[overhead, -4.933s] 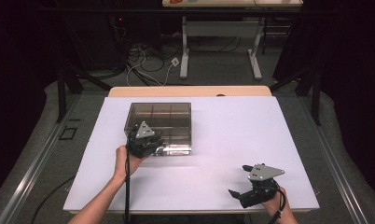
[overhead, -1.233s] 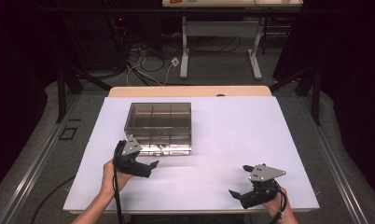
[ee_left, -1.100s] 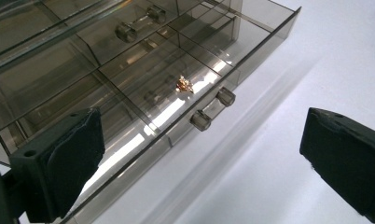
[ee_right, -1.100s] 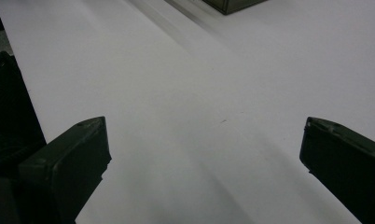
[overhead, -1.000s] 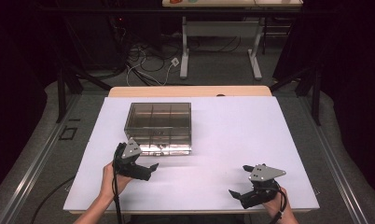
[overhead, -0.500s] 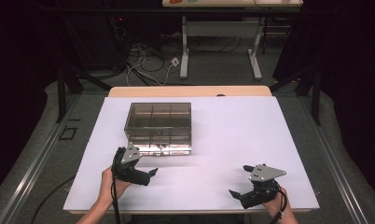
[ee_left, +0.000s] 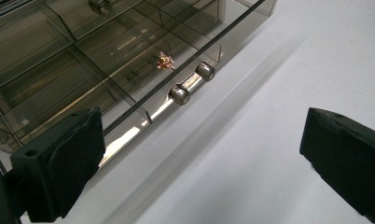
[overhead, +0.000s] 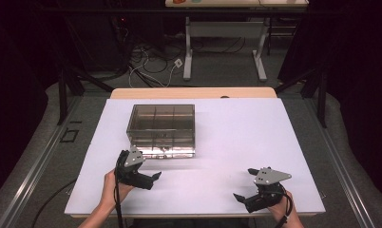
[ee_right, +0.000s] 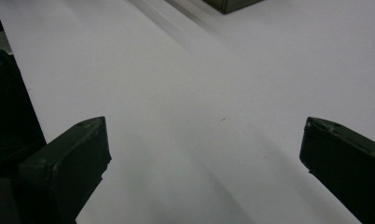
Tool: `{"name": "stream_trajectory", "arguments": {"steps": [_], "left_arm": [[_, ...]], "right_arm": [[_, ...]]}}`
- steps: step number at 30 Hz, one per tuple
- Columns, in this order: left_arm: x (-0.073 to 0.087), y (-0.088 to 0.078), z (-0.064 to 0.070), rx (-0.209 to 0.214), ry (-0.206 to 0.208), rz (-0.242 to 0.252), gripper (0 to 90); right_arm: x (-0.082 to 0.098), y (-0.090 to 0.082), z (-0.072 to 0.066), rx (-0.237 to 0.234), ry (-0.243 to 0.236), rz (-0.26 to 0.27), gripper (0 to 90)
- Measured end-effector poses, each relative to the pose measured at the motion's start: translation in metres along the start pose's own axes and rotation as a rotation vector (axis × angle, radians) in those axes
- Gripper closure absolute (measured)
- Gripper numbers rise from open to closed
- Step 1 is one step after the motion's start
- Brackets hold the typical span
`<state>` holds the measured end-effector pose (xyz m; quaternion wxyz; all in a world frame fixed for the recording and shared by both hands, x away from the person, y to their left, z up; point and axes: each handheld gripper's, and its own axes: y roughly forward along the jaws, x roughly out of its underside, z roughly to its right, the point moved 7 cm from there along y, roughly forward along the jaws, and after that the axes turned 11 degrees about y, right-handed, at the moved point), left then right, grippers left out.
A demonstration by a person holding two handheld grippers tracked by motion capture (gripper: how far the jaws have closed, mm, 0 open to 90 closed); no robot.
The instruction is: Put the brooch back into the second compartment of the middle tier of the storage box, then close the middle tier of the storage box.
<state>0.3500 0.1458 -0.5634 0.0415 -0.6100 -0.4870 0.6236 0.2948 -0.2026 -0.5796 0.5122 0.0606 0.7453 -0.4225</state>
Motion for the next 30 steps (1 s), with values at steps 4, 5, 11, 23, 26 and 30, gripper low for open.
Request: {"name": "stream_trajectory", "arguments": {"steps": [4,5,11,23,26,30], "left_arm": [[0.0003,0.0005,0.0004,0.004,-0.001,-0.002,0.0],[0.0006,0.0009,0.0008,0.009,-0.002,-0.005,0.0],[0.0003,0.0012,0.0011,0.008,-0.003,-0.01,0.0],[-0.001,-0.0006,0.0014,-0.003,-0.023,-0.029,9.1],[-0.0011,-0.0011,0.0009,-0.014,-0.012,-0.035,17.9],[-0.0013,-0.0008,0.0008,-0.025,-0.006,-0.036,24.1]], "right_arm": [[-0.0001,0.0,0.0001,0.001,-0.001,0.0,1.0],[-0.0001,0.0,0.0001,0.0,-0.001,0.0,1.0],[0.0,-0.0001,-0.0002,0.003,0.001,0.0,1.0],[0.0003,-0.0004,0.0,-0.001,0.003,-0.006,1.0],[0.0001,0.0,-0.0006,-0.003,0.005,0.0,1.0],[0.0002,-0.0003,-0.0001,-0.006,-0.002,-0.006,1.0]]}}
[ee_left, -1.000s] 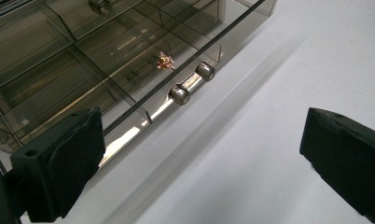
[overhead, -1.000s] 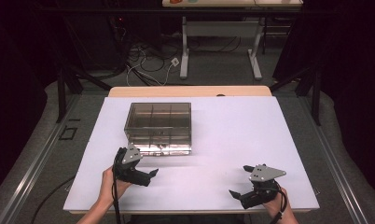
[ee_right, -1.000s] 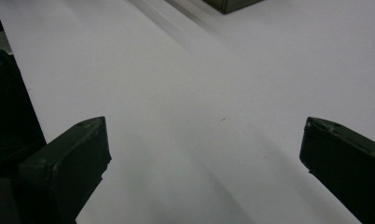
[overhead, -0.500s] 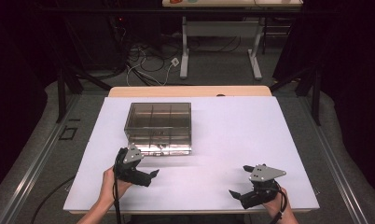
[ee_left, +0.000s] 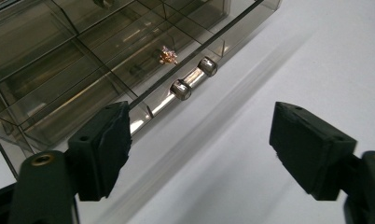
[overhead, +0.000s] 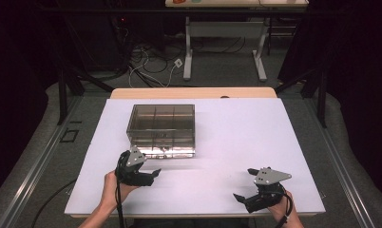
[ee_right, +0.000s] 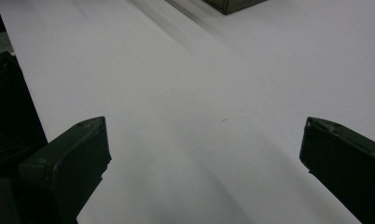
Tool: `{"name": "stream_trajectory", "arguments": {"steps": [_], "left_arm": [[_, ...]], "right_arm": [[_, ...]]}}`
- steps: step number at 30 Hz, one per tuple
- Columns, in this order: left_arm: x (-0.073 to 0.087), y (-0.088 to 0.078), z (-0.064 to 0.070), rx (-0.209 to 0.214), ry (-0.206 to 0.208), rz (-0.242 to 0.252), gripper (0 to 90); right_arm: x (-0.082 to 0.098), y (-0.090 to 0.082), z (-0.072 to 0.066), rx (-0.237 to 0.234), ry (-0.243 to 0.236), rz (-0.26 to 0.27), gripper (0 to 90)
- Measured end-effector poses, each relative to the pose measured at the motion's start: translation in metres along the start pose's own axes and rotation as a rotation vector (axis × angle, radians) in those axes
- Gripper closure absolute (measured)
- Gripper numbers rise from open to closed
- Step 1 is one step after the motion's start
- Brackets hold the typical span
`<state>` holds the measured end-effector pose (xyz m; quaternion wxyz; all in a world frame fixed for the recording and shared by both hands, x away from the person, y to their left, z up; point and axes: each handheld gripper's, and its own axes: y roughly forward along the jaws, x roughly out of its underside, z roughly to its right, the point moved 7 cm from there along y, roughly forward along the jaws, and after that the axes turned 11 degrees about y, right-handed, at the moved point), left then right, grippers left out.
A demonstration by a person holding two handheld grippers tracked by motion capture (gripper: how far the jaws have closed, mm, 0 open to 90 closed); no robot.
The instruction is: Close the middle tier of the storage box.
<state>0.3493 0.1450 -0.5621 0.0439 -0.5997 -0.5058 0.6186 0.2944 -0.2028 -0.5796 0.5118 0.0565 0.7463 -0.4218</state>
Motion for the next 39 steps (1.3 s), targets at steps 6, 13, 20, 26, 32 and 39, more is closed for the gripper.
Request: {"name": "stream_trajectory", "arguments": {"steps": [6,13,20,26,32,39], "left_arm": [[0.002,0.001,-0.001,0.002,-0.005,0.012,40.7],[0.004,0.005,-0.006,-0.012,-0.006,0.003,62.3],[0.005,0.006,-0.009,-0.014,-0.021,0.017,81.6],[0.007,0.011,-0.013,-0.024,-0.032,0.016,89.9],[0.008,0.016,-0.014,-0.03,-0.033,0.01,90.0],[0.008,0.02,-0.015,-0.03,-0.033,0.009,89.8]], "right_arm": [[-0.001,0.0,0.0,0.002,0.0,0.008,1.0],[0.0,0.0,0.0,0.003,0.006,0.001,1.0],[-0.001,0.0,0.0,0.001,0.003,0.01,1.0],[-0.001,0.0,0.0,0.001,0.0,0.007,1.0],[0.0,0.0,0.0,0.003,0.006,0.005,1.0],[0.0,0.0,0.0,0.004,0.004,0.005,1.0]]}}
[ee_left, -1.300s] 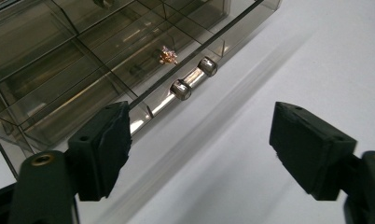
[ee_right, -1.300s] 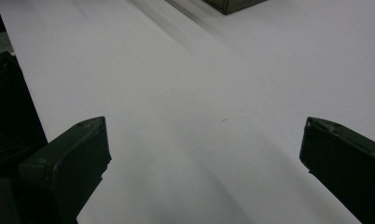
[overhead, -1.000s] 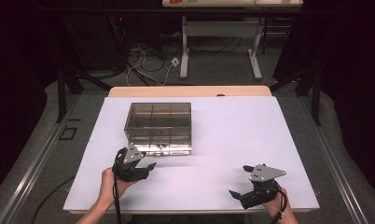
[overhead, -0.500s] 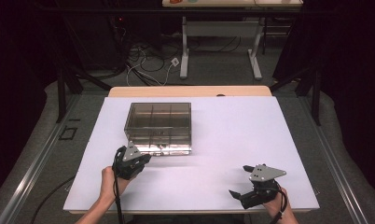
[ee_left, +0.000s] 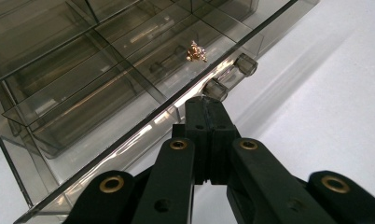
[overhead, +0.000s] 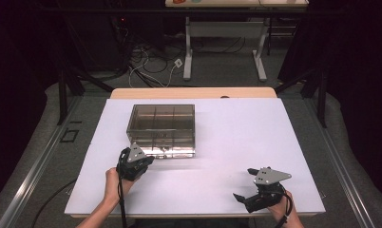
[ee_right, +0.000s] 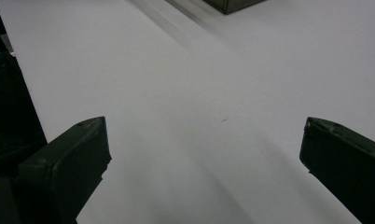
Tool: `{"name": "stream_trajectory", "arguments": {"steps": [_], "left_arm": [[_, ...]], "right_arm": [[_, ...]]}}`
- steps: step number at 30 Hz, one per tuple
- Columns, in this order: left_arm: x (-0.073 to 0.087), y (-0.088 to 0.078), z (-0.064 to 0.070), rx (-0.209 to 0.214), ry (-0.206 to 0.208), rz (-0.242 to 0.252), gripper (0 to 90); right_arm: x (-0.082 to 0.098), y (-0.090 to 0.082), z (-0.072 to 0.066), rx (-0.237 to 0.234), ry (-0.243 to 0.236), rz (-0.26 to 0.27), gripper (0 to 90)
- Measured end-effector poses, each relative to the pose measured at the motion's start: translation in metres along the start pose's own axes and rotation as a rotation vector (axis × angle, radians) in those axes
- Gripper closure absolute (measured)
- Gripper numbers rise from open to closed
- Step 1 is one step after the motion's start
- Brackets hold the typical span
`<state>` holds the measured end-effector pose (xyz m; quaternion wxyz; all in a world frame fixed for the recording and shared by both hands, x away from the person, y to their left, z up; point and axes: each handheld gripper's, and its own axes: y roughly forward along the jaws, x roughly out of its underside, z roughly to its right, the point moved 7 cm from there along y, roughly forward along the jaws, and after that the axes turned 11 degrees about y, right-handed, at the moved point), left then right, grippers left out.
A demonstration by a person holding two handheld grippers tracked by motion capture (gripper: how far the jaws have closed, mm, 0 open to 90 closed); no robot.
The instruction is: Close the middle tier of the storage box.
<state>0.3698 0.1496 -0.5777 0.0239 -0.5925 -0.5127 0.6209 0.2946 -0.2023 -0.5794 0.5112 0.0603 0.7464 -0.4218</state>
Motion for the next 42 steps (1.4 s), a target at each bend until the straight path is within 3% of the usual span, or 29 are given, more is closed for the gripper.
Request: {"name": "stream_trajectory", "arguments": {"steps": [19,42], "left_arm": [[0.0,0.007,0.002,-0.016,0.008,0.0,89.8],[-0.003,0.014,-0.007,-0.046,-0.006,0.02,89.8]], "right_arm": [[0.0,0.0,0.0,0.002,0.0,-0.002,1.0],[0.0,0.002,-0.001,-0.002,-0.003,0.001,1.0]]}}
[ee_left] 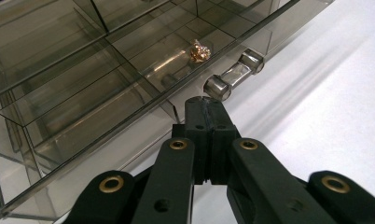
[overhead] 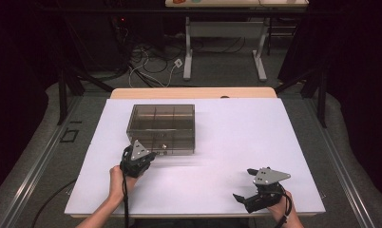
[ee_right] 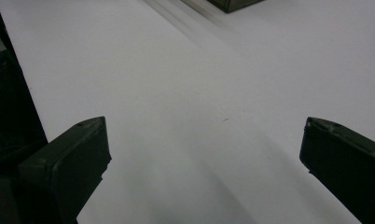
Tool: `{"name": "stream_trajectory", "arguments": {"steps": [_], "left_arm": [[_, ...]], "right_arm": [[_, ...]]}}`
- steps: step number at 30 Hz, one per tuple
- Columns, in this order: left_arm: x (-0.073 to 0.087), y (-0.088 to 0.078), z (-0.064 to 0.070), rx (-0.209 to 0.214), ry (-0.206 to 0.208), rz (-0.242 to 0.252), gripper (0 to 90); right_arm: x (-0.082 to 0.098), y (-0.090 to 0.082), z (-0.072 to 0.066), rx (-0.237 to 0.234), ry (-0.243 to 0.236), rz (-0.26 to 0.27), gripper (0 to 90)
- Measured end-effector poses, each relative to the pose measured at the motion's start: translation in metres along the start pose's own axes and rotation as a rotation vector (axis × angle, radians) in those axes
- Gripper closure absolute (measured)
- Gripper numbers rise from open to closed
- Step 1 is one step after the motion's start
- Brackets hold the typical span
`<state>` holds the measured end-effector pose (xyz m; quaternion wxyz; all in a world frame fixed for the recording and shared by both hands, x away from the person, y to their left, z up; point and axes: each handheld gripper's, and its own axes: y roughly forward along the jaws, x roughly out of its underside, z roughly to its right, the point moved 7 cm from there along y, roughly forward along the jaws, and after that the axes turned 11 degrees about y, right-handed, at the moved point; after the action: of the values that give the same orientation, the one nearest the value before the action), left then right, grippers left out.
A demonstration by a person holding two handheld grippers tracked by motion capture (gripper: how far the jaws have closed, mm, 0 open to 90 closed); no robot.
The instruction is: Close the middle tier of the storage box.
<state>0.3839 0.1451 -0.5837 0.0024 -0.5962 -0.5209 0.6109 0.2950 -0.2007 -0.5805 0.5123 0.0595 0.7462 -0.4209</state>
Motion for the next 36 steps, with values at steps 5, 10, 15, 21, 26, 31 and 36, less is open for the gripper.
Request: {"name": "stream_trajectory", "arguments": {"steps": [5,10,15,21,26,31,36], "left_arm": [[-0.001,0.002,-0.002,-0.008,-0.003,0.007,89.9],[-0.002,0.005,-0.004,-0.013,-0.008,0.014,89.8],[-0.003,0.007,-0.007,-0.021,-0.009,0.015,89.9],[-0.003,0.01,-0.01,-0.027,-0.013,0.024,89.9],[-0.003,0.011,-0.011,-0.025,-0.016,0.021,89.9],[-0.003,0.011,-0.012,-0.03,-0.012,0.018,89.9],[-0.005,0.014,-0.014,-0.039,-0.012,0.017,89.9]], "right_arm": [[0.0,0.0,0.0,0.003,0.003,-0.002,1.0],[0.0,0.0,0.001,0.003,0.003,-0.001,1.0],[0.0,0.0,0.0,0.003,0.003,-0.002,1.0],[0.0,0.0,0.001,0.005,0.003,-0.008,0.9],[0.001,0.0,0.001,0.003,0.004,-0.009,1.0],[0.001,0.0,0.001,0.003,0.004,-0.009,1.0],[0.0,0.0,0.001,0.006,0.004,-0.001,1.0]]}}
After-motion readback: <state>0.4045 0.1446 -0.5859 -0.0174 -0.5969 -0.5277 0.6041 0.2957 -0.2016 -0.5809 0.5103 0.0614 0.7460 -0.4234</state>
